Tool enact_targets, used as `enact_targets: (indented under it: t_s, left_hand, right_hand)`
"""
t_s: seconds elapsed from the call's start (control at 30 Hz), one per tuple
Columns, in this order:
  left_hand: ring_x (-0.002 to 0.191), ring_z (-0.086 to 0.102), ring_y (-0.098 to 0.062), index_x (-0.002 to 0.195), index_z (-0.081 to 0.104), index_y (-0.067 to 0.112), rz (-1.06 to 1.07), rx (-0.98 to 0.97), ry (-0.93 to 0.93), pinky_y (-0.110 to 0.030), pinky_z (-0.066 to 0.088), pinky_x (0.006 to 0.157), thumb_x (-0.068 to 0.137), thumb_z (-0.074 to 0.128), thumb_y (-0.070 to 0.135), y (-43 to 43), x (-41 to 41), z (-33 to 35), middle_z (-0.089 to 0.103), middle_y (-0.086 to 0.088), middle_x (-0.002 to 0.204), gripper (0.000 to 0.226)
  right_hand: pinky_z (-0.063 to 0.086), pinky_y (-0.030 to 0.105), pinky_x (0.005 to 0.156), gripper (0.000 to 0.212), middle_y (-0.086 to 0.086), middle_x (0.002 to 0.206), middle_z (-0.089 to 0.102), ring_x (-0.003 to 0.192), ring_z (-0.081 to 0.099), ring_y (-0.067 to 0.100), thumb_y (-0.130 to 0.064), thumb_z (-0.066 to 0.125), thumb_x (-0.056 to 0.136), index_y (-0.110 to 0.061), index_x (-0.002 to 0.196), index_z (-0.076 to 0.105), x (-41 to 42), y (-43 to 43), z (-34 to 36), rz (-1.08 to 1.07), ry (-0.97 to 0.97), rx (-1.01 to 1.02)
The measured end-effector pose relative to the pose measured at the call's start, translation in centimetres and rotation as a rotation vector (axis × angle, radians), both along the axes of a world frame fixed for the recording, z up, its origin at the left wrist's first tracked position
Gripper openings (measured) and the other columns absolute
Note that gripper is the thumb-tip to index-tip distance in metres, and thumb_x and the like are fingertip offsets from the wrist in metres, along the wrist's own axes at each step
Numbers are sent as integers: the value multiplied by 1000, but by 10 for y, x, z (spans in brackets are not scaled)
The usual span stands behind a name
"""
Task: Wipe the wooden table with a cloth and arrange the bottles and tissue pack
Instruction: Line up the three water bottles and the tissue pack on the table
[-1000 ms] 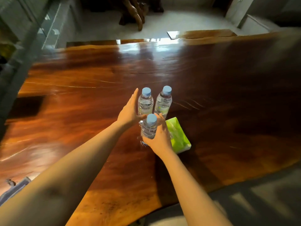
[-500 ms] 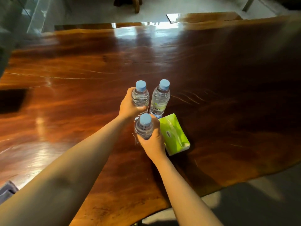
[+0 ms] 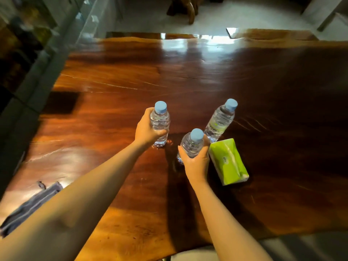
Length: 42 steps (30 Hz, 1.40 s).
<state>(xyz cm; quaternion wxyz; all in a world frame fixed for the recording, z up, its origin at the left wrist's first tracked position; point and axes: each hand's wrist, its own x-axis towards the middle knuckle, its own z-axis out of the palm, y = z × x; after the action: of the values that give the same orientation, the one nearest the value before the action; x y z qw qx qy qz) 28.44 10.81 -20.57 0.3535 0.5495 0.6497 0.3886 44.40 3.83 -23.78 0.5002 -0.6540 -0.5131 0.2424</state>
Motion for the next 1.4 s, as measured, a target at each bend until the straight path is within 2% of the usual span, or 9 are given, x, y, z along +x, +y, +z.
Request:
enact_targets:
  t_s: [0.1, 0.3, 0.4, 0.5, 0.63, 0.8, 1.0, 1.13, 1.4]
  left_hand:
    - [94, 60, -14, 121, 44, 21, 65, 20, -18, -25, 44, 82, 61, 84, 15, -18, -49, 8, 59, 7, 106, 72]
    - [94, 61, -13, 118, 45, 27, 208, 62, -16, -26, 47, 84, 60, 83, 17, -61, -154, 22, 61, 8, 103, 70]
    - [95, 61, -14, 118, 45, 27, 275, 55, 24, -28, 48, 85, 59, 83, 17, -84, -209, 23, 60, 7, 103, 71]
    - [89, 61, -12, 115, 46, 25, 328, 57, 79, -21, 45, 76, 59, 81, 18, -105, -259, 23, 60, 8, 100, 67]
    - [84, 60, -7, 111, 45, 31, 378, 37, 68, -19, 42, 72, 61, 80, 18, -130, -312, 18, 59, 10, 97, 62]
    - [88, 60, -14, 112, 46, 27, 357, 27, 49, -27, 43, 76, 63, 80, 18, -138, -354, 8, 60, 8, 99, 61]
    - [82, 60, -1, 108, 43, 38, 295, 22, 10, -14, 41, 66, 63, 79, 23, -124, -374, 1, 60, 16, 92, 59]
    - [79, 59, 4, 108, 44, 36, 236, 27, 18, -10, 39, 64, 62, 79, 22, -117, -379, -6, 60, 19, 89, 59]
    - [80, 58, 7, 116, 42, 34, 178, 9, 13, -8, 39, 64, 63, 78, 24, -109, -388, -10, 58, 23, 90, 64]
  right_hand:
    - [29, -11, 80, 70, 18, 121, 59, 102, 55, 16, -13, 83, 67, -1, 125, 47, -36, -1, 2, 47, 53, -3]
    - [32, -13, 68, 67, 9, 120, 57, 103, 57, 15, -19, 82, 69, -11, 124, 46, -133, -16, 0, 230, 120, -89]
    - [33, -11, 72, 66, -2, 112, 55, 100, 57, 12, -18, 83, 67, -17, 122, 47, -186, -23, 4, 351, 123, -54]
    - [32, -9, 80, 69, 1, 115, 57, 99, 57, 14, -14, 83, 65, -17, 124, 47, -236, -26, 10, 426, 111, -15]
    - [33, -9, 78, 70, -6, 113, 56, 96, 57, 9, -14, 82, 66, -25, 124, 44, -291, -30, 17, 492, 138, -45]
    - [41, 3, 77, 75, 3, 121, 60, 99, 59, 12, -18, 82, 67, -27, 128, 40, -328, -26, 17, 500, 130, -116]
    - [46, 12, 83, 75, 0, 125, 56, 104, 58, 11, -19, 80, 70, -30, 129, 35, -346, -20, 8, 468, 133, -167]
    - [49, 34, 95, 72, 1, 120, 56, 106, 58, 16, -20, 79, 72, -23, 129, 36, -351, -14, 4, 441, 96, -178]
    - [51, 34, 91, 72, 8, 121, 58, 105, 59, 21, -26, 78, 72, -19, 130, 37, -354, -6, -3, 422, 4, -188]
